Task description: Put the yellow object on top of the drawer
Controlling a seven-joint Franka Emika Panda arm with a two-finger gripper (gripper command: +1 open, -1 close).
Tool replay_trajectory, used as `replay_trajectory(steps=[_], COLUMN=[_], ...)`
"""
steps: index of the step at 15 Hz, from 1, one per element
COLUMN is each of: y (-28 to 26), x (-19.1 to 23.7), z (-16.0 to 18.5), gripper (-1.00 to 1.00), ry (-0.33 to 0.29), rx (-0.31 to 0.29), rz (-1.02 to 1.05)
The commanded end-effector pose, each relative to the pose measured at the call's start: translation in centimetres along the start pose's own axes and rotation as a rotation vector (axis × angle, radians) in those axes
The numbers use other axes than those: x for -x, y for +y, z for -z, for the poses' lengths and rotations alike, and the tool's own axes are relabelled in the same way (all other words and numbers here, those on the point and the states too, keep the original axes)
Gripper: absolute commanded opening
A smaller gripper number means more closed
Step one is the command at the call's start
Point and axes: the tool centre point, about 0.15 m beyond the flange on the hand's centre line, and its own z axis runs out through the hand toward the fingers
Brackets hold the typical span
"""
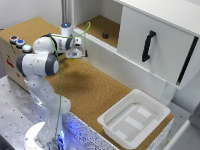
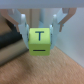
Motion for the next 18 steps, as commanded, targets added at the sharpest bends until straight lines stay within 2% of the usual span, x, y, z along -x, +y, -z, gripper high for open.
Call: replay_trajectory(steps=[1,5,10,15,18], y=[-6.5,-11.3,-16.7,-18.1,-18.2], x=[-2.6,-5.3,-7.4,-11.2,-13.5], z=[8.4,9.7,10.9,9.5,7.8], gripper=[-1.0,-1.0,-1.0,-1.0,-1.0], ry=[0.032,0.001,-0.014,-0.004,-0.002], rx=[-0.095,-0.195,-0.262,-0.276,-0.254], rz=[0.288,0.491,0.716,0.803,0.782])
